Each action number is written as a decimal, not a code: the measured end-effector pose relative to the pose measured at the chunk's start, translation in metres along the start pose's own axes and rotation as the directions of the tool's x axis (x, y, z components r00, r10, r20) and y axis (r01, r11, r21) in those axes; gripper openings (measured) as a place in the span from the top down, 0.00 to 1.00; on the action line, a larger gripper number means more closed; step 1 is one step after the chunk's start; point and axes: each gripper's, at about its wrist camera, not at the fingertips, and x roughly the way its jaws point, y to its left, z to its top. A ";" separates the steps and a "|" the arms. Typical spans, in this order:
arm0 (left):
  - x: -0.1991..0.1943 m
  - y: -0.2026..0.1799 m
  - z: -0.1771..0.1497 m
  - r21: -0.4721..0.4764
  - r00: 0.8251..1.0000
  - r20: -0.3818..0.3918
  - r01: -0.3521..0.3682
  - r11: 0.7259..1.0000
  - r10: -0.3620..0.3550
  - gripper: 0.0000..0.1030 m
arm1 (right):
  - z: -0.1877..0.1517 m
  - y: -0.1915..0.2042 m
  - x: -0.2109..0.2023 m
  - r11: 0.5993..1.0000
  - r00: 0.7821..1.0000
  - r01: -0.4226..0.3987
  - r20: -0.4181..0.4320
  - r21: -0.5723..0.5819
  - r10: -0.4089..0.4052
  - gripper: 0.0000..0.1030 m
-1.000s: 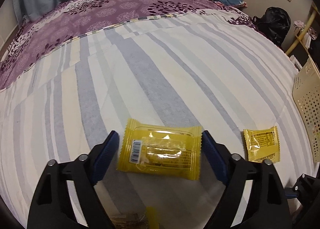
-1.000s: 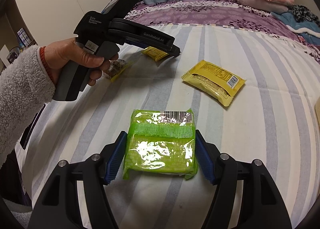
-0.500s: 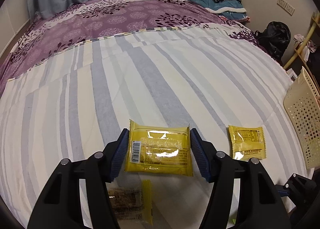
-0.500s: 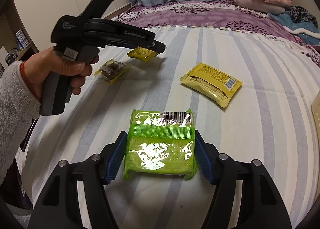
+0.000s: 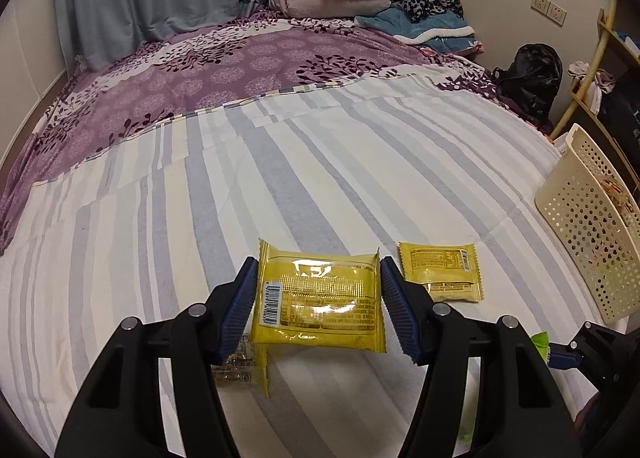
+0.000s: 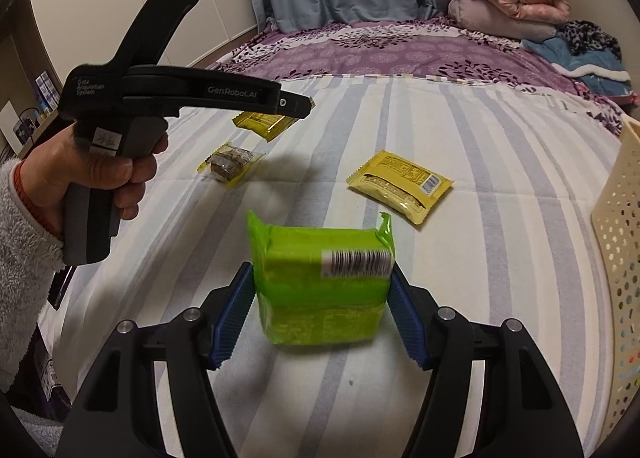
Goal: Organize snacks
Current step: 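Lift the green pack with the right tool toward the basket while the left tool holds the yellow packet, then lower the green pack into the cream basket and open the right tool, then carry the yellow packet with the left tool into the basket and release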
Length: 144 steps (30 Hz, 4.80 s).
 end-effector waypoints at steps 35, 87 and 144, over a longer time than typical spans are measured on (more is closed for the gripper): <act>-0.062 -0.055 -0.026 0.090 0.995 0.098 -0.020 0.996 0.011 0.39 | 0.000 -0.036 -0.090 0.992 0.975 0.068 0.203 0.110 -0.089 0.37; -0.074 -0.137 -0.035 0.215 0.993 0.095 0.053 0.975 -0.075 0.39 | -0.071 -0.213 -0.219 0.786 0.824 0.266 0.291 0.558 -0.486 0.33; -0.024 -0.378 0.025 0.526 0.949 -0.033 0.284 0.801 -0.315 0.18 | -0.133 -0.248 -0.252 0.717 0.780 0.221 0.321 0.661 -0.537 0.24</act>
